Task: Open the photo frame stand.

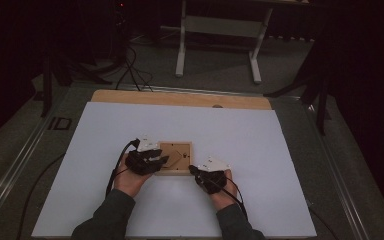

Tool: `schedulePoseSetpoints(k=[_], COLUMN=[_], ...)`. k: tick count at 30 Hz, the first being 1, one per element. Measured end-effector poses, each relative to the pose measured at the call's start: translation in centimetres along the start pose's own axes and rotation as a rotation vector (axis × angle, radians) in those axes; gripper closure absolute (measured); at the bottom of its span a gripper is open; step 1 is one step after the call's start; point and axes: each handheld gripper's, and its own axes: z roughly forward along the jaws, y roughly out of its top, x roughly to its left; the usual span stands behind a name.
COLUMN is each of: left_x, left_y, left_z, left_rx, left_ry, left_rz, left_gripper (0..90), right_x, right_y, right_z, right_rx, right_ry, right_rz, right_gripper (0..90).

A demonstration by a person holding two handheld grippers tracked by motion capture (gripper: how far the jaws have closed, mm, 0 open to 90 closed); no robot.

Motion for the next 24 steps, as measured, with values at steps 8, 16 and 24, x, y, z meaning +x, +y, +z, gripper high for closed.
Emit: schedulePoseSetpoints(k=[8, 16, 24], left_x=[1.0, 0.7, 0.2], left_y=[-1.2, -2.1, -2.0], left_z=[-1.0, -0.7, 0.1], left_rx=[0.051, 0.121, 0.168], left_ry=[-0.040, -0.032, -0.031], left_rz=[-0.047, -0.040, -0.011], left_gripper=[83.5, 89.4, 89.4], right_x=[0.0, 0.0, 0.1], right_y=[0.0, 0.0, 0.0], right_z=[0.0, 0.0, 0.0], right_rx=[0.000, 0.002, 0.000], right_ry=[0.000, -0.001, -0.002], right_rz=[0.001, 0.001, 0.001], right_gripper=[89.8, 89.7, 89.7])
